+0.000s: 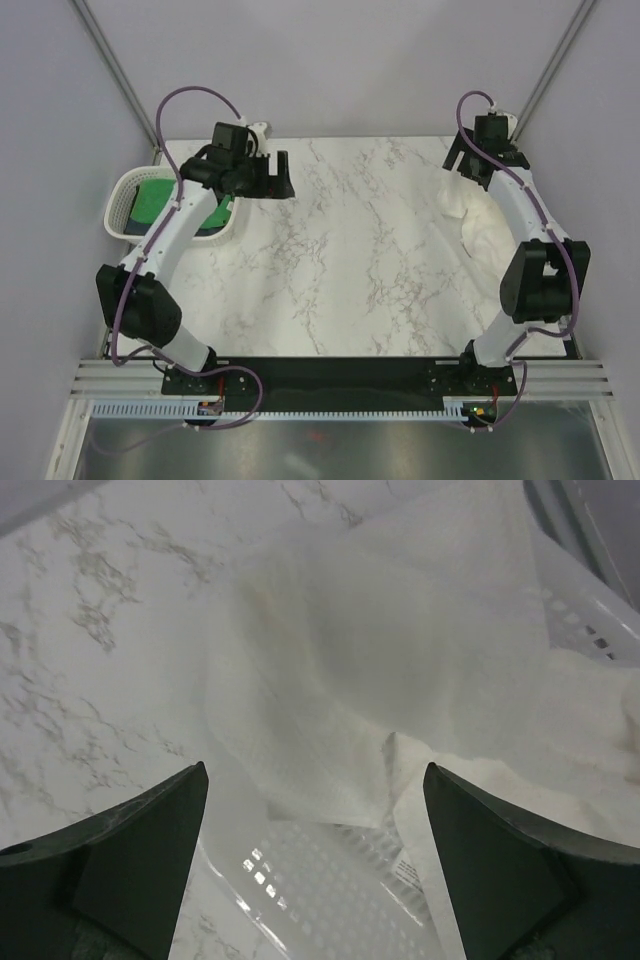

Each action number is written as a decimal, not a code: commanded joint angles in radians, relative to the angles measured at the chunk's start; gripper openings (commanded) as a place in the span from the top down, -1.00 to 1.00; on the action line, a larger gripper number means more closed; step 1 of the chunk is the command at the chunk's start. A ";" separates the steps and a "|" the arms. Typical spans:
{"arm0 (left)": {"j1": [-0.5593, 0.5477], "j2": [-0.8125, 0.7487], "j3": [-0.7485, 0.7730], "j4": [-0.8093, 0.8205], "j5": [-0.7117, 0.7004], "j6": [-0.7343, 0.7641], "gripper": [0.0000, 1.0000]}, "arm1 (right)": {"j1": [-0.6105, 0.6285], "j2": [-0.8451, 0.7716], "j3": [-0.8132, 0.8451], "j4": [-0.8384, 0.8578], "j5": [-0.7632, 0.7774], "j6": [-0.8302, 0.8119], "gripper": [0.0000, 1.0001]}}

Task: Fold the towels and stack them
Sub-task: Grab crumpled towel, then move the towel to the center of the board, then flatten out the crumpled towel

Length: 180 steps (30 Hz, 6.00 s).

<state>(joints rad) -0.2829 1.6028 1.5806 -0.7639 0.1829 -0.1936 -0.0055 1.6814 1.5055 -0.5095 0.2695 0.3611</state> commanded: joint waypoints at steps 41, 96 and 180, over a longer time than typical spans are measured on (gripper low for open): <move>-0.101 -0.506 -0.068 0.235 0.284 -0.187 -0.97 | 0.090 -0.149 0.670 0.895 -0.984 0.843 1.00; 0.054 -0.142 -0.465 0.446 0.317 -0.417 -0.57 | 1.260 -0.260 -0.671 0.267 0.536 -0.195 -0.20; 0.185 -0.276 -0.455 0.419 0.506 -0.170 -0.58 | 1.005 -0.382 -0.538 0.149 0.375 -0.199 1.00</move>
<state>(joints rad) -0.0883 1.3106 1.0843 -0.4038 0.5896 -0.4385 1.0763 1.4460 0.9180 -0.3744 0.8768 0.1802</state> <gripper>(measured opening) 0.785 0.010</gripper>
